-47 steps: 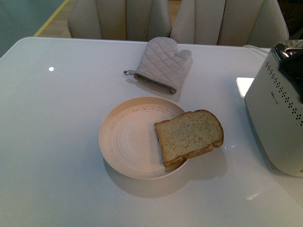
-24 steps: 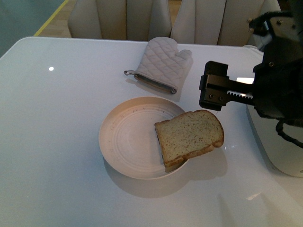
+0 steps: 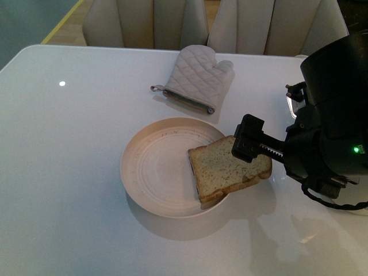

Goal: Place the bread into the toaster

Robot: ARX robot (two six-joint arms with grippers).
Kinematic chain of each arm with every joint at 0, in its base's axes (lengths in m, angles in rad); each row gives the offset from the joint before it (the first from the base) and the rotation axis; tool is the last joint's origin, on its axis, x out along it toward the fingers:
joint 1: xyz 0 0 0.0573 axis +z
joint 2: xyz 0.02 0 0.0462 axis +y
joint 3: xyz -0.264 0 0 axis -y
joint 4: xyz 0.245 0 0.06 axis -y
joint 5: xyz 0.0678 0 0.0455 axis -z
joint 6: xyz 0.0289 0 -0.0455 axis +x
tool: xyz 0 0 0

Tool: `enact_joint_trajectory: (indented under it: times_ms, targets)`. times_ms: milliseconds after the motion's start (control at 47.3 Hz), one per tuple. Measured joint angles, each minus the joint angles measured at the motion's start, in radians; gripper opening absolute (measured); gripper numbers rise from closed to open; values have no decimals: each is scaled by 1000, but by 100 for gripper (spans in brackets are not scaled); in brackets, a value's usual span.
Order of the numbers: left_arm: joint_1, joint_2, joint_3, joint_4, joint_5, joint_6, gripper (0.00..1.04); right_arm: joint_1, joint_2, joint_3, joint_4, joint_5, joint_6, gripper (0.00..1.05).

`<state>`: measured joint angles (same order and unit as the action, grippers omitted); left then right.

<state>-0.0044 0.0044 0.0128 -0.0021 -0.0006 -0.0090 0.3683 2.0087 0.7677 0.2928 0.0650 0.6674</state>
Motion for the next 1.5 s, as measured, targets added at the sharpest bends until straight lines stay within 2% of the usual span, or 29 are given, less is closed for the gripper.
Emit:
enact_joint_trajectory:
  times_ms: [211, 570, 782, 930, 1120, 1204, 1394, 1500]
  targets:
    - [0, 0, 0, 0, 0, 0, 98, -33, 85, 45, 47, -45, 54, 96]
    - [0, 0, 0, 0, 0, 0, 98, -42, 220, 140, 127, -104, 106, 96]
    - [0, 0, 0, 0, 0, 0, 98, -47, 225, 136, 194, -121, 154, 62]
    - [0, 0, 0, 0, 0, 0, 98, -52, 203, 119, 224, -149, 185, 43]
    - [0, 0, 0, 0, 0, 0, 98, -54, 84, 91, 255, -179, 206, 7]
    - [0, 0, 0, 0, 0, 0, 98, -54, 18, 93, 238, -179, 204, 3]
    - [0, 0, 0, 0, 0, 0, 98, -71, -163, 122, 155, -151, 153, 3]
    - [0, 0, 0, 0, 0, 0, 98, -109, -367, 202, -11, -27, -47, 3]
